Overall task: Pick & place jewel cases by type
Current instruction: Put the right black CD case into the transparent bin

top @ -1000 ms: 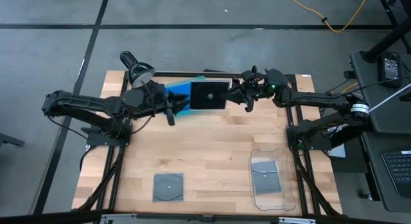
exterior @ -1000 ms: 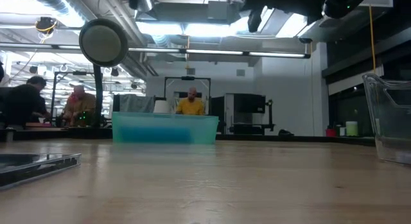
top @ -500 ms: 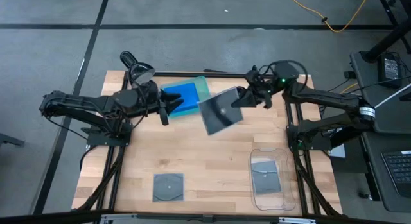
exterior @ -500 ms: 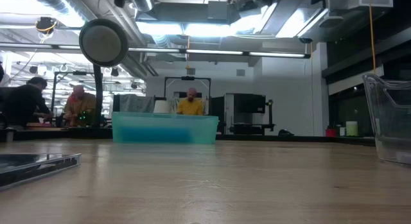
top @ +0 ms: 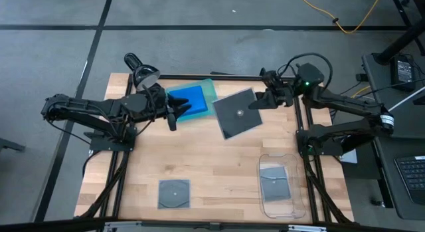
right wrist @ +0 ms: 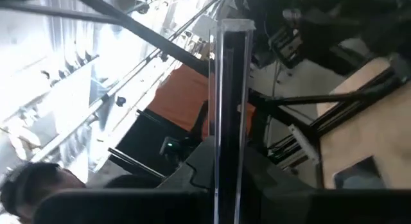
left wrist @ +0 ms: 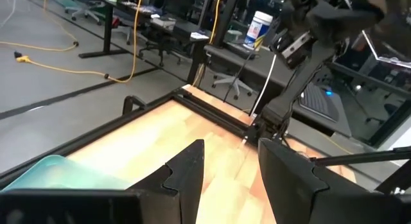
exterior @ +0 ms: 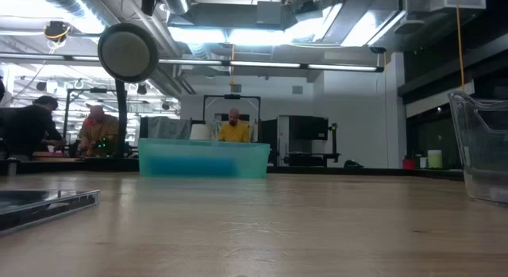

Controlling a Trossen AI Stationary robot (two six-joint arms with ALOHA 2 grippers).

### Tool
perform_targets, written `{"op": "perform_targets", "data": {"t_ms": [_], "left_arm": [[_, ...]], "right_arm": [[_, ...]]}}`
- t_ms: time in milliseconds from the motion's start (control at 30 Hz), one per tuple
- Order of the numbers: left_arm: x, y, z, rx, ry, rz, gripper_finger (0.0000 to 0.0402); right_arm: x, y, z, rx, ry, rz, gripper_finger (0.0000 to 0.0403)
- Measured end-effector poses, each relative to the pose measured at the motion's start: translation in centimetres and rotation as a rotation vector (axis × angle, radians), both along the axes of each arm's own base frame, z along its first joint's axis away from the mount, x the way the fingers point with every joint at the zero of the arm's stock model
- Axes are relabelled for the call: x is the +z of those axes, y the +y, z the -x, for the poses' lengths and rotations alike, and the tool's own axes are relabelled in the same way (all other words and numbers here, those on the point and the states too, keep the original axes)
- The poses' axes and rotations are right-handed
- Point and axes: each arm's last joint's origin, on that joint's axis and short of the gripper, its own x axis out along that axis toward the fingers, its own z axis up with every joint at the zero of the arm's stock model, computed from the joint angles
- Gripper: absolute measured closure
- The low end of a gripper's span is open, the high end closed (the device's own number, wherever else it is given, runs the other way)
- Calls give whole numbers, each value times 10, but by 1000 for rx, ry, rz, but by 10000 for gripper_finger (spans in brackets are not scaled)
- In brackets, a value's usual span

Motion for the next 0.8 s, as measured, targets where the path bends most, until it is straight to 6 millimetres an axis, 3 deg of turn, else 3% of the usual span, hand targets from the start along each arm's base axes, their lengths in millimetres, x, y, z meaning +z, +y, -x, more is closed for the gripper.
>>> {"op": "perform_targets", "data": {"t_ms": [400,800], "left_arm": [[-1,0,0,2,3,12,261],[-1,0,0,2,0,20,261]], "right_arm": [[10,1,3,-92,-358,469,368],[51,4,12,-317,-825,1253,362]]}}
